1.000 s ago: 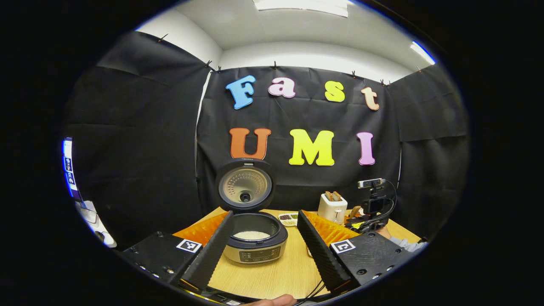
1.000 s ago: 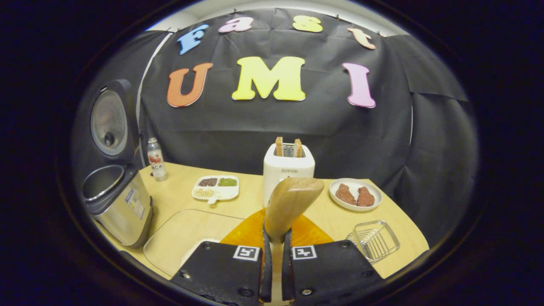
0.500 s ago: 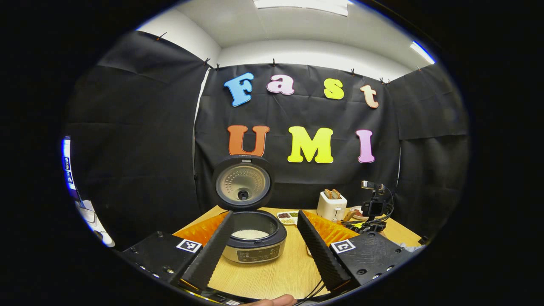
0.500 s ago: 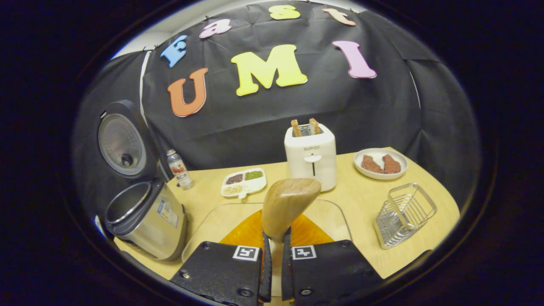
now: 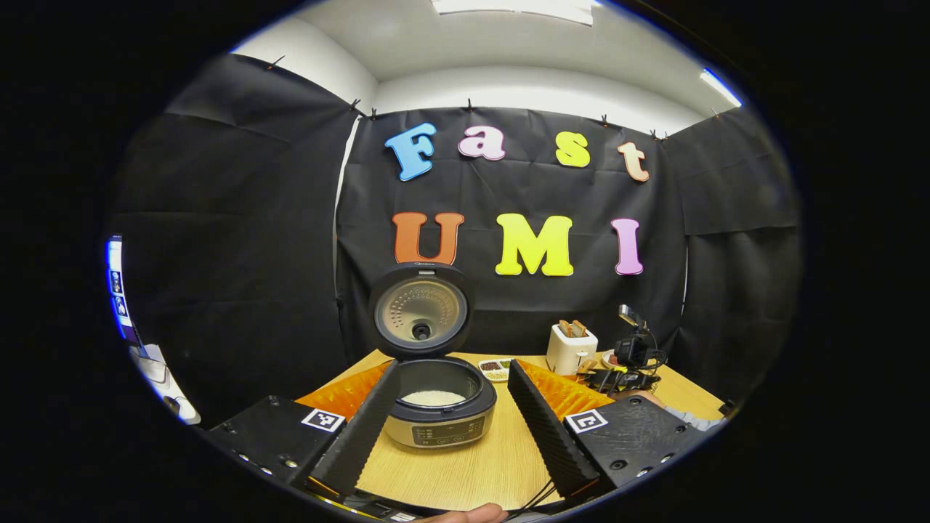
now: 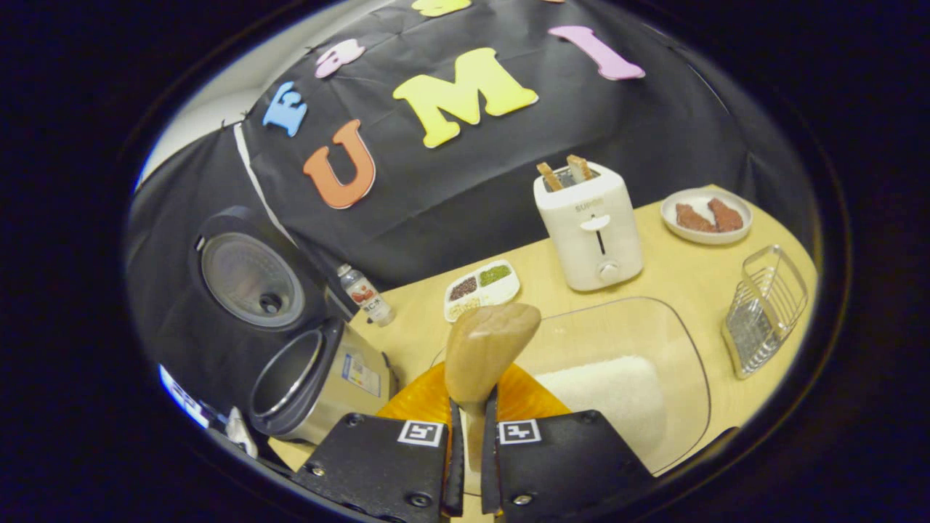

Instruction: Close the left gripper, press the button to open the rice cooker; take a wooden spoon from the chopstick holder with the right hand, scoop a spoonful of rice and pour it into the rice cooker, then put the wooden spoon back into the chopstick holder.

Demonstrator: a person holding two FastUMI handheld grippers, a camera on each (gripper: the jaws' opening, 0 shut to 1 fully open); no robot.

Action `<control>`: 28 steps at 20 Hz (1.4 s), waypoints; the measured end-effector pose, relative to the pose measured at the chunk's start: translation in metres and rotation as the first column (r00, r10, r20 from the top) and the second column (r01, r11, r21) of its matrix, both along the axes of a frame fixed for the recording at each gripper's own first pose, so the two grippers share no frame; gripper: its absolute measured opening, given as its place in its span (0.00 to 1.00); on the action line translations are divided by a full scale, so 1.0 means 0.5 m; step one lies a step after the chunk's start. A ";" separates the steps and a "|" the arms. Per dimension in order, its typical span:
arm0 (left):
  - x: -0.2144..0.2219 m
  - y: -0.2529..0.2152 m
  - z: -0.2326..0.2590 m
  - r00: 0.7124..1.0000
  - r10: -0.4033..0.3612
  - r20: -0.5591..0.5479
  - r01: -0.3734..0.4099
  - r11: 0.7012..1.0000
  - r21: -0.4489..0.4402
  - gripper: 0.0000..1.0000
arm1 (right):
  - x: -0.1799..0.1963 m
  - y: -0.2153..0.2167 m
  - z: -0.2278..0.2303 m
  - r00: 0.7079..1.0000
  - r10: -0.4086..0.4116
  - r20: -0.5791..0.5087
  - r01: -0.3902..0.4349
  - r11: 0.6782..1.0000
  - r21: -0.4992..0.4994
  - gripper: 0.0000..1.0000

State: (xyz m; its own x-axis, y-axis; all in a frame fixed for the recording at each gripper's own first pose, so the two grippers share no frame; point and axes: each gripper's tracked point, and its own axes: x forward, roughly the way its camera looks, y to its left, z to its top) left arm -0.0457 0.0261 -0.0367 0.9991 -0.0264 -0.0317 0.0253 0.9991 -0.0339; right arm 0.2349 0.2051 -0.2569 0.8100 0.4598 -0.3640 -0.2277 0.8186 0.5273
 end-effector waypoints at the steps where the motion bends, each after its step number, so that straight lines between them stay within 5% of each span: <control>1: -0.002 0.000 -0.001 1.000 -0.001 -0.002 0.001 1.000 0.000 0.95 | 0.004 -0.007 -0.001 1.000 -0.006 -0.028 0.007 0.999 0.050 0.14; 5: -0.005 -0.001 0.001 1.000 0.001 -0.005 -0.001 1.000 0.008 0.95 | 0.005 -0.050 0.044 1.000 -0.022 -0.011 0.023 0.983 0.184 0.14; 10: -0.002 -0.015 0.005 1.000 -0.010 -0.006 0.010 1.000 0.007 0.95 | 0.021 -0.157 0.102 0.986 -0.157 0.054 0.140 0.960 0.243 0.14; 16: -0.003 -0.026 0.005 1.000 -0.022 -0.007 0.022 1.000 0.017 0.95 | 0.010 -0.229 0.115 0.969 -0.245 0.021 0.218 0.897 0.385 0.14; 19: -0.007 -0.026 0.007 1.000 -0.023 -0.008 0.023 0.999 0.022 0.95 | -0.006 -0.252 0.137 0.963 -0.268 -0.023 0.240 0.819 0.522 0.14; 25: -0.010 -0.016 0.003 1.000 -0.012 -0.015 0.012 1.000 0.015 0.95 | -0.050 -0.269 0.187 0.955 -0.252 -0.157 0.276 0.554 0.785 0.14; 28: -0.016 -0.001 0.005 1.000 0.000 -0.015 0.000 1.000 0.008 0.95 | -0.065 -0.252 0.209 0.961 -0.203 -0.190 0.264 0.457 0.849 0.14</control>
